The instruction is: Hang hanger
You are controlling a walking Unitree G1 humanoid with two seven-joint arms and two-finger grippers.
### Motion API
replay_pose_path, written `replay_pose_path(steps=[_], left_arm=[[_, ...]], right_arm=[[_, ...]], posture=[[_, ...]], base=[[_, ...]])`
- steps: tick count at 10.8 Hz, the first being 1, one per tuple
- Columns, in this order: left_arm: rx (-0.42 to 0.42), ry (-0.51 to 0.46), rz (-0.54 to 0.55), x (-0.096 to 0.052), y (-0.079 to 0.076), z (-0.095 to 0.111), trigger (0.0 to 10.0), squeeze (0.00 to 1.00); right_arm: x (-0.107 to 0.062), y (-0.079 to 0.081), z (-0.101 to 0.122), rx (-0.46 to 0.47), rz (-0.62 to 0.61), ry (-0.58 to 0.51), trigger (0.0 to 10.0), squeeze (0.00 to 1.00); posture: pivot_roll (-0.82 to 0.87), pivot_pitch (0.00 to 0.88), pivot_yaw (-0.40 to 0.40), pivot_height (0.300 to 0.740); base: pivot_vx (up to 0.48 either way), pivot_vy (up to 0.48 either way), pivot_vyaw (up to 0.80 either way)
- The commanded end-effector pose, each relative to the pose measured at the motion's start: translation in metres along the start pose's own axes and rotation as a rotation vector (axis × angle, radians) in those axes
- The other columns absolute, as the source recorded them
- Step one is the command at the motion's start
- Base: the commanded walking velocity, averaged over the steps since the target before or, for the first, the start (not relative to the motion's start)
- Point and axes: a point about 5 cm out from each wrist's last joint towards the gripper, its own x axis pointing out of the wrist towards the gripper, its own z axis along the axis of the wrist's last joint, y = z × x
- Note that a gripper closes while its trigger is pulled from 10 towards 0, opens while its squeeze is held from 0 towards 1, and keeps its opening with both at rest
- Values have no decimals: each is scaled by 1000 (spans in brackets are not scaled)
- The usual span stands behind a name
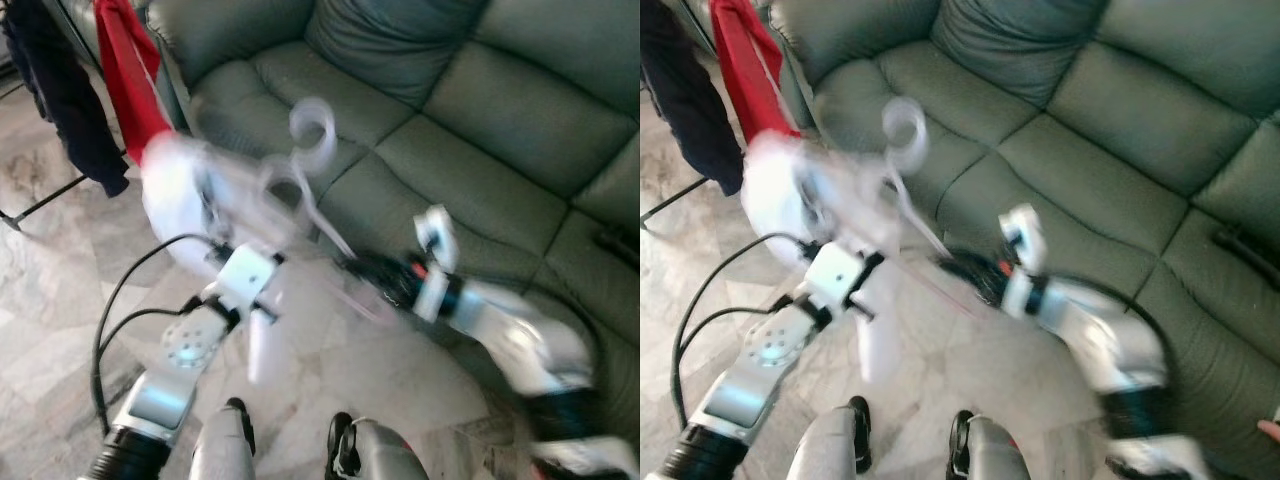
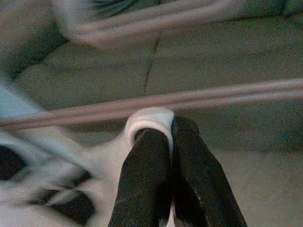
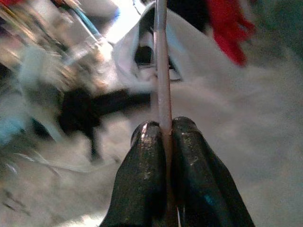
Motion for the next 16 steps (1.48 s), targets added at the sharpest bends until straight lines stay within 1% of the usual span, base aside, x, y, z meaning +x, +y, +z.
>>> replay_pose_path(steps=[1, 2, 3, 4, 5, 6, 7, 8, 9, 10, 11, 12, 13, 14, 15, 16], left_arm=[[71, -80, 66, 3, 21, 15, 10000, 0], [148, -76, 84, 3, 35, 15, 10000, 0], [216, -69, 126, 4, 55, 16, 10000, 0], [233, -74, 140, 4, 62, 18, 10000, 0], [253, -96, 162, 4, 71, 23, 10000, 0], [270, -119, 182, 4, 78, 28, 10000, 0], [290, -123, 196, 3, 85, 30, 10000, 0], [301, -114, 204, 2, 89, 26, 10000, 0], [317, -122, 195, 3, 87, 27, 10000, 0], [329, -136, 177, 4, 86, 29, 10000, 0], [349, -154, 135, 4, 82, 31, 10000, 0], [364, -180, 71, 3, 77, 31, 10000, 0], [368, -203, 31, 3, 74, 33, 10000, 0], [365, -229, -26, 4, 69, 37, 10000, 0], [400, -228, -34, 3, 71, 41, 10000, 0], [393, -228, -7, 2, 76, 42, 10000, 0]], right_arm=[[-16, -14, -14, 15, -115, 70, 10000, 0], [-32, -23, -26, -24, -177, 150, 10000, 0], [-50, -30, -35, -88, -229, 242, 10000, 0], [-55, -31, -35, -97, -229, 249, 10000, 0], [-64, -35, -35, -142, -238, 295, 10000, 0], [-73, -37, -38, -217, -212, 365, 10000, 0], [-85, -51, -27, -311, -303, 344, 10000, 0], [-90, -51, -9, -246, -267, 225, 10000, 0], [-102, -41, -15, -276, -144, 359, 10000, 0], [-109, -35, -20, -292, -70, 432, 10000, 0], [-115, -31, -20, -298, -22, 471, 10000, 0], [-123, -32, -11, -325, 7, 493, 10000, 0], [-127, -33, -4, -340, 24, 508, 10000, 0], [-127, -35, -1, -367, 23, 545, 10000, 0], [-130, -62, 0, -573, -194, 667, 10000, 0], [-128, -80, 9, -678, -375, 632, 10000, 0]], posture=[[41, 219, -99, 740], [37, 217, -94, 740], [32, 215, -86, 740], [31, 214, -83, 740], [32, 214, -80, 740], [33, 217, -76, 740], [34, 221, -75, 740], [33, 222, -70, 740], [31, 225, -67, 740], [33, 225, -65, 740], [32, 226, -63, 740], [29, 229, -61, 740], [26, 229, -61, 740], [25, 229, -62, 740], [29, 230, -66, 740], [36, 230, -67, 740]], base=[[0, 0, 0], [0, 0, 0], [0, 0, 0], [0, 0, 0], [0, 0, 0], [0, 0, 0], [0, 0, 0], [0, 0, 0], [0, 0, 0], [0, 0, 0], [0, 0, 0], [0, 0, 0], [0, 0, 0], [0, 0, 0], [0, 0, 0], [0, 0, 0]])
